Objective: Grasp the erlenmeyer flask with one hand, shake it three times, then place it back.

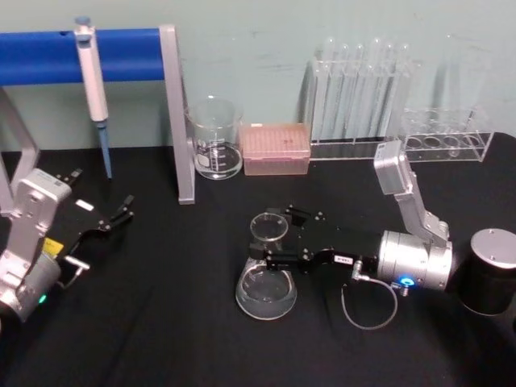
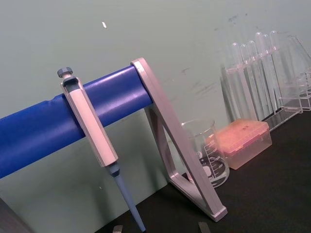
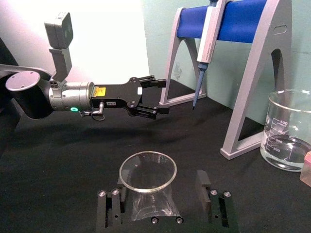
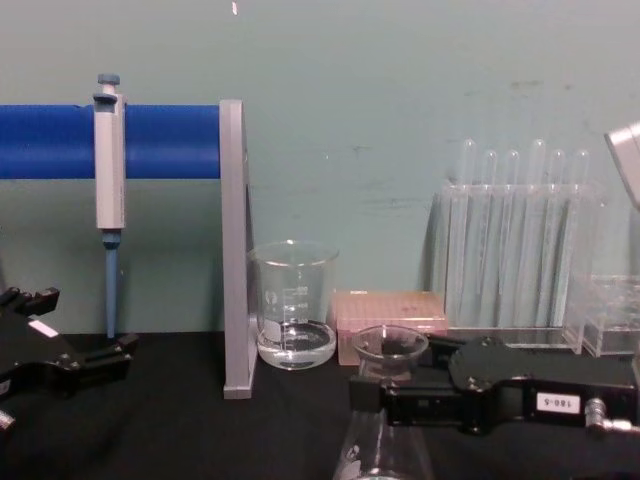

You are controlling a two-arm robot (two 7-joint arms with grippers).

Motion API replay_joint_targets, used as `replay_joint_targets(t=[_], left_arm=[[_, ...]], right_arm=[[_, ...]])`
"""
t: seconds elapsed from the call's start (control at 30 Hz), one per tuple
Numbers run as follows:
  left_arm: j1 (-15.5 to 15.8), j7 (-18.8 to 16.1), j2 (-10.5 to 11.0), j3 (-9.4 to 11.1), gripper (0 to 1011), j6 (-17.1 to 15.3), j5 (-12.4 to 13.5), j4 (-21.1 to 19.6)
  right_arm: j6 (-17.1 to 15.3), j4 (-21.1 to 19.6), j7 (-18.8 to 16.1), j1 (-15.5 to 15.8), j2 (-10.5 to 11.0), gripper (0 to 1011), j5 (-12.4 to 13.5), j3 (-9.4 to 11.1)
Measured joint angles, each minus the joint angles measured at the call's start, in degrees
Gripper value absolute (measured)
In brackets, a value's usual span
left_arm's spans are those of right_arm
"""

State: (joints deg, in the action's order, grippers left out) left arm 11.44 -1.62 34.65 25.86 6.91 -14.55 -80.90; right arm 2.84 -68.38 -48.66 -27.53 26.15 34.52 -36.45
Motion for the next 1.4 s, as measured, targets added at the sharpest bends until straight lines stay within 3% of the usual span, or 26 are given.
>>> replay_joint_targets(t=[0.17, 1.0, 1.4], left_arm=[[0.0, 0.0, 0.0, 0.0, 1001, 0.0, 0.0, 0.0], [0.0, 0.0, 0.0, 0.0, 1001, 0.0, 0.0, 0.0], [0.0, 0.0, 0.0, 0.0, 1001, 0.0, 0.0, 0.0]], right_arm=[[0.0, 0.0, 0.0, 0.0, 0.0, 1000, 0.1, 0.0], [0.0, -0.1, -0.4, -0.1, 0.1, 1000, 0.2, 0.0], [-1.3, -3.4, 0.2, 1.6, 2.5, 1000, 0.8, 0.3]])
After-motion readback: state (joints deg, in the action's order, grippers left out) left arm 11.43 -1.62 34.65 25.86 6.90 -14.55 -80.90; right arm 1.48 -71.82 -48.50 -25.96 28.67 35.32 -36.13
